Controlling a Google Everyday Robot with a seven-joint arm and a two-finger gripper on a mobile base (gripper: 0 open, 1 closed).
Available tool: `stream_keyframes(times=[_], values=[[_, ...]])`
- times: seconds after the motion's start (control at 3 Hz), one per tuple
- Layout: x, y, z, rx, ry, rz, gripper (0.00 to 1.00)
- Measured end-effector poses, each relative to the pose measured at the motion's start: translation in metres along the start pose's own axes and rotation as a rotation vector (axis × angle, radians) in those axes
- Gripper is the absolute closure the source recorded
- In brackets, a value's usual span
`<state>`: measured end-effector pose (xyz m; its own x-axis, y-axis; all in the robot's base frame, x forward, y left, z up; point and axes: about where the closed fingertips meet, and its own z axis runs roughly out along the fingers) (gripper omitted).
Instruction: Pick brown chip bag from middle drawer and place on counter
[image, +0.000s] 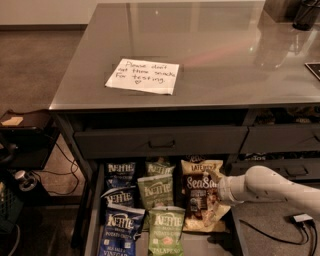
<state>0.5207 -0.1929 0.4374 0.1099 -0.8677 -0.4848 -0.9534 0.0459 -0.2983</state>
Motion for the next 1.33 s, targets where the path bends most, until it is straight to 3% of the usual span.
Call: stream_keyframes(times=[0.33, 1.0, 1.33], values=[[0.002, -0.002, 0.022, 0.007, -0.03, -0.016, 0.0], [0.003, 0.005, 0.055, -0.028, -0.037, -0.055, 0.43], [0.001, 0.003, 0.051, -0.028, -0.036, -0.056, 0.66]])
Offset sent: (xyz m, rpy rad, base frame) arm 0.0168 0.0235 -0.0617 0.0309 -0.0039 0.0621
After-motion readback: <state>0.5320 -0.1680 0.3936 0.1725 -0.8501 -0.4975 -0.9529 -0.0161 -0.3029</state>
